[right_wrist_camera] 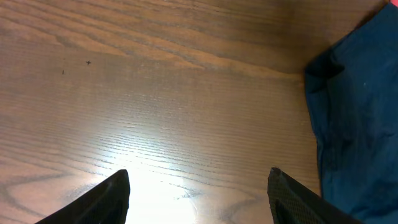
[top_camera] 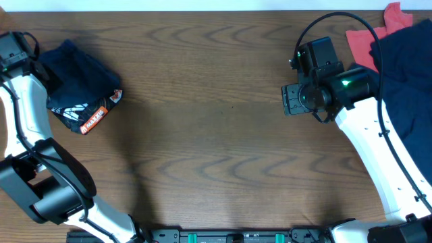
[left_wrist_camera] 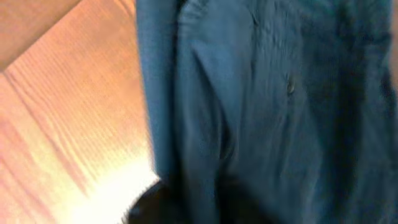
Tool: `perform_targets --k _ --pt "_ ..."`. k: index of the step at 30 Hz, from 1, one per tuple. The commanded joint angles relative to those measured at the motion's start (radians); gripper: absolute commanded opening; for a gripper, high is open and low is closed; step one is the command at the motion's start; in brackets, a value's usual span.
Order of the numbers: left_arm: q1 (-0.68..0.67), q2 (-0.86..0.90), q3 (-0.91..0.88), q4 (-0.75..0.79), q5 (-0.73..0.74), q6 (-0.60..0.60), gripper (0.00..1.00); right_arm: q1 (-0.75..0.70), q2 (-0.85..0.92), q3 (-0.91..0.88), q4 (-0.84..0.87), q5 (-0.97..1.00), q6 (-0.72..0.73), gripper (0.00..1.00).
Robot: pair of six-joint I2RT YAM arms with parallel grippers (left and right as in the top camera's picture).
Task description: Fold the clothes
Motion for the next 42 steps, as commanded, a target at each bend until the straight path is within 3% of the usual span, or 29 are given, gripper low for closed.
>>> perform_targets --k 1,6,9,14,20,25,29,32,38,40,42 --pt "0.004 -0.016 -0.005 -0.021 0.014 -0.025 0.98 0.005 -0.012 0.015 0.0 0.006 -0.008 0.7" --pt "0.004 -0.09 -0.005 -0.035 0.01 -0.085 0.98 -0.007 -0.012 0.015 0.02 0.001 0.003 0.73" --pt "-0.009 -0.151 -0.005 -0.047 0.027 -0.107 0.98 -0.031 -0.012 0.015 0.047 -0.009 0.044 0.83" --pt "-0.111 -0.227 -0.005 -0.068 0.175 -0.085 0.98 -0.092 0.0 0.014 0.193 -0.142 0.005 0.99" --pt "-0.363 -0.236 -0.005 -0.161 0.263 0.055 0.98 -0.148 0.021 0.014 0.332 -0.188 -0.074 0.99" --pt "-0.462 -0.285 -0.004 -0.368 0.266 0.058 0.98 -0.188 -0.043 0.014 0.249 -0.171 -0.01 0.99" --pt "-0.494 -0.412 -0.027 -0.443 0.293 0.116 0.98 -0.201 -0.158 0.005 0.177 -0.087 0.055 0.99" --pt "-0.537 -0.578 -0.117 -0.394 0.294 0.144 0.98 -0.18 -0.295 -0.06 0.182 -0.011 0.098 0.99" --pt "-0.645 -1.055 -0.551 -0.032 0.284 0.135 0.98 -0.042 -0.728 -0.438 0.352 0.247 0.184 0.99" --pt "-0.657 -1.184 -0.677 0.095 0.285 0.129 0.98 -0.025 -0.855 -0.551 0.39 0.265 0.184 0.99" --pt "-0.659 -1.279 -0.751 0.125 0.284 0.127 0.98 -0.026 -0.959 -0.628 0.373 0.261 0.183 0.99"
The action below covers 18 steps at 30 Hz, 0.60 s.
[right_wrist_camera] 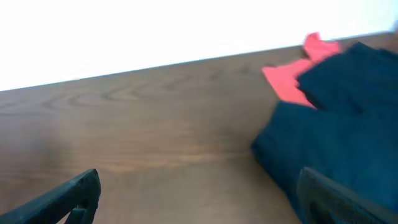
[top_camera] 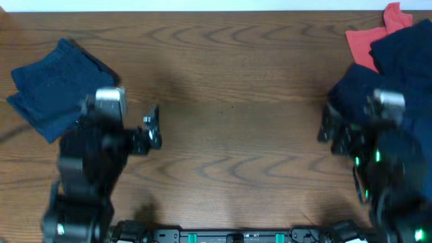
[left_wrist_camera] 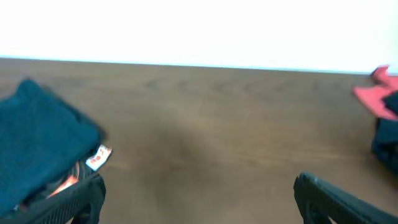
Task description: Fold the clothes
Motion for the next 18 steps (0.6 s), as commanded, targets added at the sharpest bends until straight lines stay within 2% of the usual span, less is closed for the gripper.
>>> perform_targets --k 1,5,9,14,18 --pt "-0.008 -0.116 -0.137 0.006 -0.003 0.009 0.98 0.015 -0.122 -0.132 -0.032 0.089 0.036 0.99" --pt "-0.008 -0.235 -0.173 -0.174 -0.003 0.009 0.98 0.015 -0.249 -0.201 -0.211 0.089 0.036 0.99" --pt "-0.008 -0.262 -0.173 -0.363 -0.003 0.009 0.98 0.015 -0.282 -0.212 -0.447 0.09 0.041 0.99" --pt "-0.008 -0.261 -0.173 -0.533 -0.003 0.009 0.98 0.014 -0.278 -0.216 -0.436 0.087 0.055 0.99" --pt "-0.008 -0.261 -0.173 -0.544 -0.003 0.009 0.98 0.014 -0.278 -0.216 -0.436 0.085 0.055 0.99"
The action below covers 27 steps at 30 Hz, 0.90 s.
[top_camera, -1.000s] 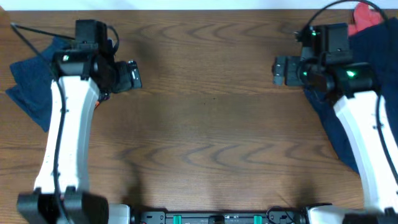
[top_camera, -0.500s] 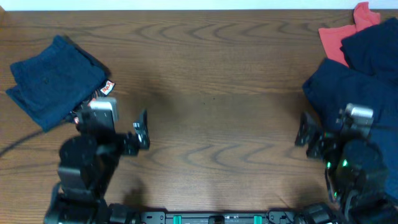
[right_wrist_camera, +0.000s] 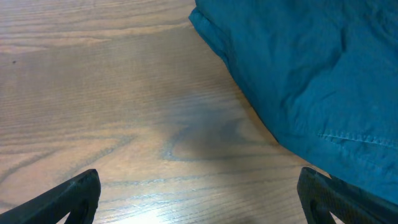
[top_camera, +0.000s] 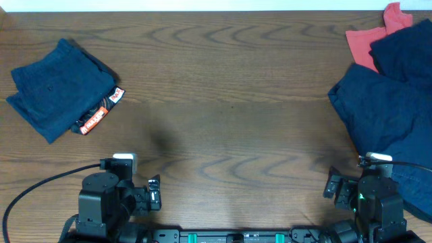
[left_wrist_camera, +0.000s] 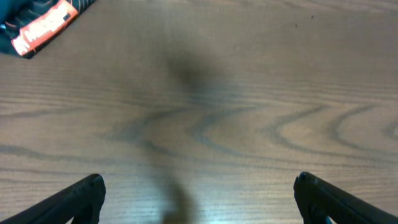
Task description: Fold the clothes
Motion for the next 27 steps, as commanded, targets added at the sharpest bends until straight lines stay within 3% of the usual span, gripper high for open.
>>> perform_targets --k 1,7,11,13,18,27 --pt "-0.005 -0.003 0.004 -0.003 0.0 0.009 0.98 0.011 0.0 -0.005 -0.001 0.017 0.016 0.99" --pt "-0.005 -0.003 0.004 -0.003 0.0 0.009 0.98 -0.005 -0.025 -0.005 -0.001 -0.054 0.014 0.99" --pt "-0.005 -0.003 0.004 -0.003 0.0 0.009 0.98 -0.099 -0.089 -0.015 0.02 -0.132 0.001 0.99" --pt "-0.005 -0.003 0.004 -0.003 0.0 0.009 0.98 -0.156 -0.136 -0.04 0.07 -0.188 -0.082 0.99" --pt "-0.005 -0.003 0.004 -0.003 0.0 0.009 0.98 -0.285 -0.317 -0.194 0.283 -0.347 -0.322 0.99" --pt "-0.005 -0.003 0.004 -0.003 0.0 0.009 0.98 -0.36 -0.367 -0.553 0.915 -0.398 -0.36 0.99"
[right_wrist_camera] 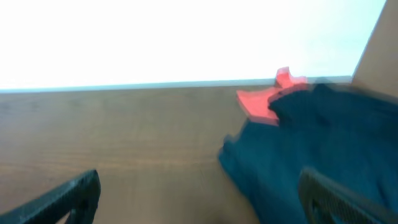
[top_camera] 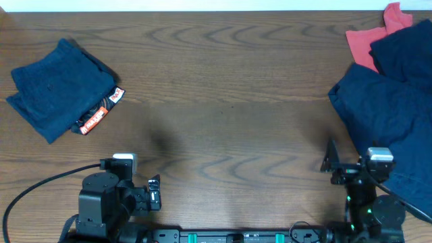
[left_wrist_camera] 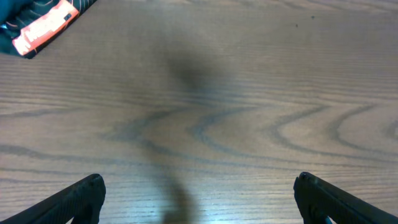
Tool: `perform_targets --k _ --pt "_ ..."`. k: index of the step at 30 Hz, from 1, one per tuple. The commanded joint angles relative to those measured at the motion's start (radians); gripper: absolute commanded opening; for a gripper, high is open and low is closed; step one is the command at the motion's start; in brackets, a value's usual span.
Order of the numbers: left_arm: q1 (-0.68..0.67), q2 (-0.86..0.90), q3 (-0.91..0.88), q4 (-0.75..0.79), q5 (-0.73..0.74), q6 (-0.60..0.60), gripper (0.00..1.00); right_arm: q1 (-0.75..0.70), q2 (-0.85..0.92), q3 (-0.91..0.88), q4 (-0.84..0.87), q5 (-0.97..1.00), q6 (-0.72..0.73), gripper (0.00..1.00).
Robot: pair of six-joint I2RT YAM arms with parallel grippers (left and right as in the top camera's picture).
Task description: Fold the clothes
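Observation:
Folded blue shorts point(top_camera: 57, 88) with an orange label point(top_camera: 100, 116) lie at the far left of the table. An unfolded heap of navy clothes point(top_camera: 395, 108) covers the right side, over a red garment point(top_camera: 366, 39). My left gripper point(top_camera: 154, 192) hangs open at the front left over bare wood, and its wrist view shows only the label point(left_wrist_camera: 40, 30) at the top corner. My right gripper point(top_camera: 329, 160) is open at the front right, beside the heap. It faces across the table at the navy heap point(right_wrist_camera: 317, 143) and the red garment point(right_wrist_camera: 264, 99).
The brown wooden table point(top_camera: 223, 81) runs between the shorts and the heap. A white wall stands behind the far edge. The arm bases sit along the front edge.
My right gripper has tilted up from facing down at the wood and the heap's edge to looking across the table. It stands slightly farther from the front edge. The left arm has not moved.
At first my left gripper was on the folded shorts at the far left and my right gripper hovered open near the heap. Then both arms were drawn back mid-table, open and empty. Later both rested at the front edge, the shorts left folded.

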Motion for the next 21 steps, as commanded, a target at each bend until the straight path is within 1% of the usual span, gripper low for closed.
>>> perform_targets --k 1,2,5,21 --pt "-0.004 -0.004 0.004 -0.002 0.0 0.009 0.98 -0.013 -0.01 -0.142 0.182 -0.032 -0.046 0.99" --pt "-0.004 -0.004 0.004 -0.002 0.0 0.009 0.98 -0.013 -0.01 -0.184 0.239 -0.034 -0.045 0.99" --pt "-0.004 -0.004 0.004 -0.002 0.0 0.009 0.98 -0.013 -0.002 -0.262 0.28 -0.027 -0.045 0.99" --pt "-0.004 -0.004 0.004 -0.002 0.0 0.009 0.98 -0.013 0.012 -0.264 0.291 -0.032 -0.045 0.99"
